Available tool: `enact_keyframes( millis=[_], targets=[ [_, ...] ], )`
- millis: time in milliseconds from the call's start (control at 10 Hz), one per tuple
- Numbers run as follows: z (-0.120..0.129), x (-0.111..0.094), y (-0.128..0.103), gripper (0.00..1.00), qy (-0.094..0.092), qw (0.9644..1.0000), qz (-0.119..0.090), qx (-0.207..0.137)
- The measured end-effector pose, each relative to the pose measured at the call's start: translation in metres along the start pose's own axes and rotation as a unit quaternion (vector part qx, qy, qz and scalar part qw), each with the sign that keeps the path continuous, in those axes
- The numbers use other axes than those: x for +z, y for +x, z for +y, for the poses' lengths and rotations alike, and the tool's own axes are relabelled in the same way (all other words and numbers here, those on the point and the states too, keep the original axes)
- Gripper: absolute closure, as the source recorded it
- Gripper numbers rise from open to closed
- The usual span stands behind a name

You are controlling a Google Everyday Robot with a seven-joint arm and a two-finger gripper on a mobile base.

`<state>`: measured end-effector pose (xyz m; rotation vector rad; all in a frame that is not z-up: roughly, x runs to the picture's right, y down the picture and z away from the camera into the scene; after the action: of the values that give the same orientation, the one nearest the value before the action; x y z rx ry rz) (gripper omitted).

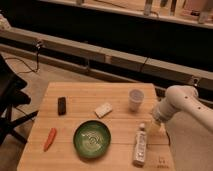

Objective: Stand the bottle upright

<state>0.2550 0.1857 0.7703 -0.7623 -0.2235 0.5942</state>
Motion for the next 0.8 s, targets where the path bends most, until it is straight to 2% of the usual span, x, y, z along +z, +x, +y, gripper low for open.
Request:
enact_keyframes(
  millis=[100, 200, 300, 400, 500, 600, 800],
  targets=[
    [-0.003, 0.001, -0.002, 0.2, -0.005, 0.9997, -0.01, 0.022],
    [-0.004, 0.001, -0.001, 0.2, 0.002, 0.999, -0.008, 0.043],
    [-0.005, 0.001, -0.001, 0.2, 0.025, 0.9975, -0.001, 0.066],
    [-0.004, 0.001, 0.001, 0.2, 0.062, 0.9943, 0.012, 0.086],
    [-0.002, 0.001, 0.005, 0.2, 0.106, 0.9881, 0.026, 0.108],
    [0.0, 0.002, 0.009, 0.2, 0.129, 0.9827, 0.036, 0.128],
    [-0.002, 0.007, 0.012, 0.2, 0.134, 0.9781, 0.046, 0.153]
  ],
)
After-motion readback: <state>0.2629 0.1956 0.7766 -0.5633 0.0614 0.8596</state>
